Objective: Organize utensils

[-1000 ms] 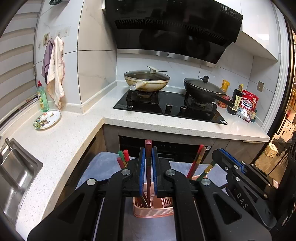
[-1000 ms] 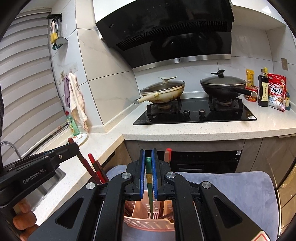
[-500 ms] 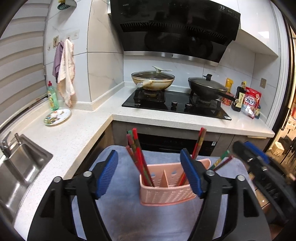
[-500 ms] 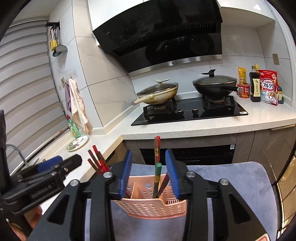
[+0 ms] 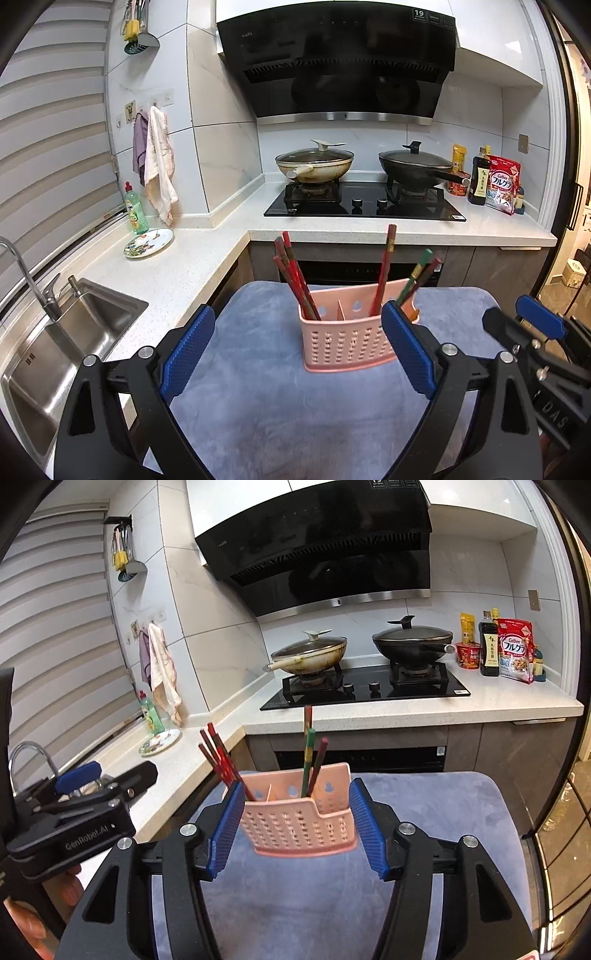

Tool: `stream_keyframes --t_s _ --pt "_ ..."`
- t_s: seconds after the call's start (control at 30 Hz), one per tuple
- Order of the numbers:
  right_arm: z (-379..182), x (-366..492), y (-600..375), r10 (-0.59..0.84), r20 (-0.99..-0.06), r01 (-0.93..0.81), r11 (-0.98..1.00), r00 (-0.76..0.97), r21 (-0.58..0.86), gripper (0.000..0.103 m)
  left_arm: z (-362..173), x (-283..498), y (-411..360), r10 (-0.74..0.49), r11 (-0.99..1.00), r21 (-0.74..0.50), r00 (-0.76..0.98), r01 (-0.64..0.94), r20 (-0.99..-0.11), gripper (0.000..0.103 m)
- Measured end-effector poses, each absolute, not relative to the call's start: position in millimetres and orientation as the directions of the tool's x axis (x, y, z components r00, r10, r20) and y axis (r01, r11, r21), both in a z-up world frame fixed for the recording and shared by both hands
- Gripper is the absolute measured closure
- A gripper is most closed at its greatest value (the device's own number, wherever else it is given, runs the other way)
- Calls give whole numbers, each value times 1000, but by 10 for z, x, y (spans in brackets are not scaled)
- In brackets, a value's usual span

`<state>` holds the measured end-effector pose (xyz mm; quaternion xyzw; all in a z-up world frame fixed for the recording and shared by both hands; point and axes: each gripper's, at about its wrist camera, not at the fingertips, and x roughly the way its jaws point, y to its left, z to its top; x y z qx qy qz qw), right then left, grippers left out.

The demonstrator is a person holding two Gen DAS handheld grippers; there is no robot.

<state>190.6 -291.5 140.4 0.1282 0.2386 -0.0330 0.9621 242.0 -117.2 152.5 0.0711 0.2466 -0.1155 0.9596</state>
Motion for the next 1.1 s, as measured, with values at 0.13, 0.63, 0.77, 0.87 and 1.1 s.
stream_keyframes --t_s 0.13,0.63,0.77,0.87,1.1 --pt "1387 1726 -2818 -5 -481 121 970 877 211 46 1503 2256 -1127 -182 964 83 850 254 -495 14" --pt "1221 1305 -2499 -62 -549 136 986 833 95 33 1134 1836 -1028 -153 965 92 815 244 -558 12" --pt "1161 1276 -2482 -65 -570 140 986 819 88 32 1044 1803 -1001 -147 968 84 803 237 -578 12" --pt "1123 1267 -2476 -72 -582 147 986 810 82 29 976 1799 -992 -138 970 81 794 229 -592 12" --pt "1037 1277 -2473 -80 -602 160 984 795 81 21 862 1810 -978 -127 972 79 782 220 -611 12"
